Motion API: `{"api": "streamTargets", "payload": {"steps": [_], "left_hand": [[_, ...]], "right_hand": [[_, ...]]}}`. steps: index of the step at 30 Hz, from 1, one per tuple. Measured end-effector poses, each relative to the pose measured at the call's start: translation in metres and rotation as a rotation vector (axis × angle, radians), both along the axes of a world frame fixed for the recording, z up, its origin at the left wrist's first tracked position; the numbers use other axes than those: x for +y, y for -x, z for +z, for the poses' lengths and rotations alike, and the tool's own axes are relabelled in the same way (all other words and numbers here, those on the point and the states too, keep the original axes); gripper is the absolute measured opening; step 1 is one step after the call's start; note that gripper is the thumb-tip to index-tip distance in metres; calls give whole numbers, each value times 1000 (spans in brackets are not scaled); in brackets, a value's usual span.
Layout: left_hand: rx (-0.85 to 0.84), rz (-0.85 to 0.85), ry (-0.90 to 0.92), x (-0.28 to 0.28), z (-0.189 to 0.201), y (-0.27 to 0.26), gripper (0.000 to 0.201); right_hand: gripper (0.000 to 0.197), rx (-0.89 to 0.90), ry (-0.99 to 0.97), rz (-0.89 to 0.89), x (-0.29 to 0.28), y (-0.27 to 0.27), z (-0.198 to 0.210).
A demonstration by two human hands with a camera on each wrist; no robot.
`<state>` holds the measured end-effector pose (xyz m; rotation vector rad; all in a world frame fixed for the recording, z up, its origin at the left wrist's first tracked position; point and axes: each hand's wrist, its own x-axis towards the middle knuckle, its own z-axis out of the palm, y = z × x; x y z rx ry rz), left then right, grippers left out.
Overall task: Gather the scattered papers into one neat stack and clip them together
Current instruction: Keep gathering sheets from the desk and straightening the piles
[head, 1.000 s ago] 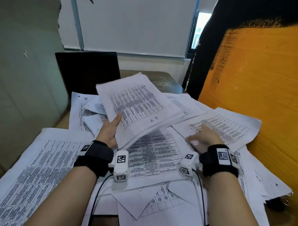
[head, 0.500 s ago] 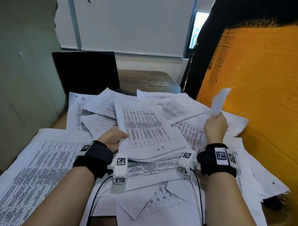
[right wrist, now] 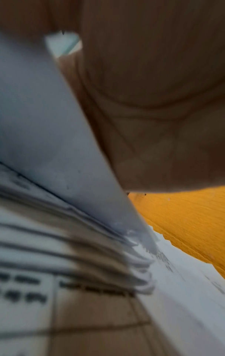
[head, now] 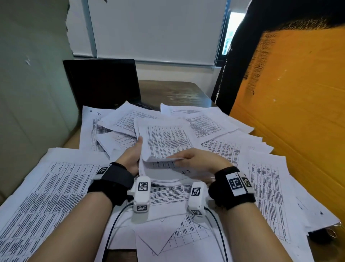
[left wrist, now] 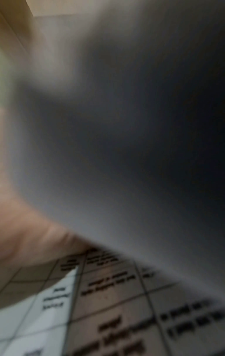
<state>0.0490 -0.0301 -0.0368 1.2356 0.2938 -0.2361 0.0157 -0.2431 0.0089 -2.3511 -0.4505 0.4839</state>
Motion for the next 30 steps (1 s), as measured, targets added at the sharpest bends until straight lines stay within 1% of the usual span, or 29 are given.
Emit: {"api": "streamTargets", "payload": {"steps": [1,2,3,4,5,6,7,8,9,10,11,13,14,15,17,18,20,21,22,23,24,25,26,27,28,29,30], "left_hand": [[15,-11,-5,1,-1,-1,50],[20,-36,-28,1,-3,-3,48],[20,-41,-65,0,-4,-4,40],[20,-51,-79,0,-5,-5,35],[13,-52,-105,0,-4,-5,34],[-1,-58,-124,0,-3,-4,34],[-6,-49,-148,1,-2,-4,35],[-13,-44,-146,2,-1,-4,36],[-17,-30,-146,3,0,-6,37],[-27,-12,-126,3,0,-6,37],[-47,8,-102,3,0,-7,33],[-106,33,-42,4,3,-6,25],[-136,50,-22,5,5,-4,23],[-159,62,17,8,7,-3,23],[-179,74,125,13,8,-4,35],[-191,75,166,15,8,-6,39],[-215,68,255,17,8,-8,43],[-229,57,292,16,10,-7,44],[-243,44,318,16,11,-6,45],[-247,35,327,17,12,-5,44],[-256,36,331,16,13,-5,43],[-266,50,334,16,14,-6,43],[-274,69,337,15,14,-8,47],[-272,88,346,13,12,-10,54],[-256,98,350,11,10,-12,62],[-230,97,352,9,8,-12,66],[-199,92,337,7,6,-12,63]], "right_hand": [[31,26,4,24,2,1,2],[40,33,0,34,3,1,4],[47,15,-29,27,2,1,4],[51,-17,-91,-18,0,-2,3],[52,-54,-172,-118,-5,-8,0],[52,-94,-237,-270,-12,-15,-5],[52,-145,-226,-442,-21,-22,-8],[50,-190,-129,-595,-30,-29,-12],[41,-196,-16,-698,-41,-34,-16],[28,-172,56,-740,-49,-37,-18],[23,-137,75,-735,-53,-37,-20],[32,-69,81,-667,-56,-35,-21],[31,-40,84,-613,-54,-34,-21],[30,-19,99,-552,-51,-32,-20],[25,-32,84,-469,-46,-28,-18],[19,-53,-24,-471,-45,-25,-16],[6,-98,-414,-530,-54,-25,-12],[7,-159,-556,-597,-61,-28,-12],[14,-242,-617,-678,-68,-31,-13],[24,-315,-586,-777,-75,-35,-14],[30,-365,-565,-864,-81,-39,-18],[28,-391,-581,-942,-82,-40,-19],[19,-390,-652,-1000,-82,-41,-21],[10,-344,-773,-1002,-80,-42,-21],[10,-259,-902,-956,-76,-43,-21],[15,-142,-1014,-880,-69,-42,-20],[18,-25,-1097,-791,-62,-41,-19]]}}
